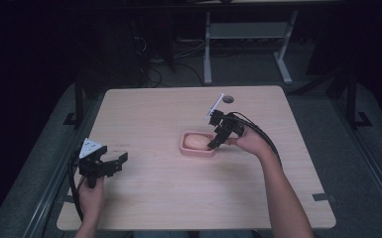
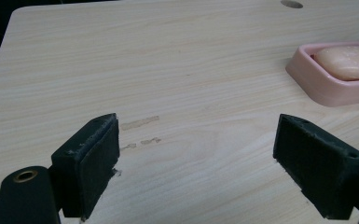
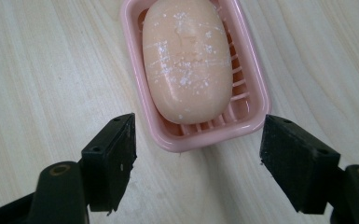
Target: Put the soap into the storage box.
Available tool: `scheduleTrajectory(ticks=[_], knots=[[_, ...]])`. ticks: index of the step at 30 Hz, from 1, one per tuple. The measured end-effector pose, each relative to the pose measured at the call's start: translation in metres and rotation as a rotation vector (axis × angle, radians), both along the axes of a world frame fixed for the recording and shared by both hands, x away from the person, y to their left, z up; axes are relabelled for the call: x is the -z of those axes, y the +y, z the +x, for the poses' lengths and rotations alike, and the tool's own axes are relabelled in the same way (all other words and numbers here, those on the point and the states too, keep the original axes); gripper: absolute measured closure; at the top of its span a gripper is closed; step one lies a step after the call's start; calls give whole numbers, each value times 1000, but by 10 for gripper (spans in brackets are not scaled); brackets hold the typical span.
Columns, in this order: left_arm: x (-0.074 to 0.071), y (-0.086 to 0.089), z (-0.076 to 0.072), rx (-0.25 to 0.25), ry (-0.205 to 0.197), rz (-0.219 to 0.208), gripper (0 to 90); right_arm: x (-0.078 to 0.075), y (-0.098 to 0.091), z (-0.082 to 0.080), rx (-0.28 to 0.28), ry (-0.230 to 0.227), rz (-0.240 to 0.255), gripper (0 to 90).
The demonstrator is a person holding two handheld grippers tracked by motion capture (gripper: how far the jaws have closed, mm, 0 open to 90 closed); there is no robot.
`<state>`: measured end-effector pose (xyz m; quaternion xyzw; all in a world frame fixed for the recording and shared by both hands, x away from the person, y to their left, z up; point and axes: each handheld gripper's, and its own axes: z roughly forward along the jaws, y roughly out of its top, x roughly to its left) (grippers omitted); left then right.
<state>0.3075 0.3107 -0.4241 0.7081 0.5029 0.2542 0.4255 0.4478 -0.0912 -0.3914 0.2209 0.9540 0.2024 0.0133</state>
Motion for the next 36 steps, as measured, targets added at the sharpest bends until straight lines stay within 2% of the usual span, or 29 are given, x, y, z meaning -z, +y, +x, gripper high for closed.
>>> scheduleTrajectory(ticks=[4, 6, 15, 20, 33, 36], knots=[[0, 0, 0, -1, 0, 2, 142, 0, -3, -4, 3, -9, 15, 265], [0, -1, 0, -1, 0, -1, 142, 1, -6, -5, 4, -4, 13, 284], [0, -1, 0, 0, 2, 4, 142, 1, -19, -12, 24, -1, 11, 273], [0, -2, 0, 4, 4, 6, 142, 1, -28, -17, 36, -15, 34, 275], [1, -2, 0, 1, 2, 11, 142, 6, -53, -27, 78, -11, 57, 274], [1, -3, 0, 0, 4, 9, 142, 7, -57, -29, 86, 1, 48, 268]])
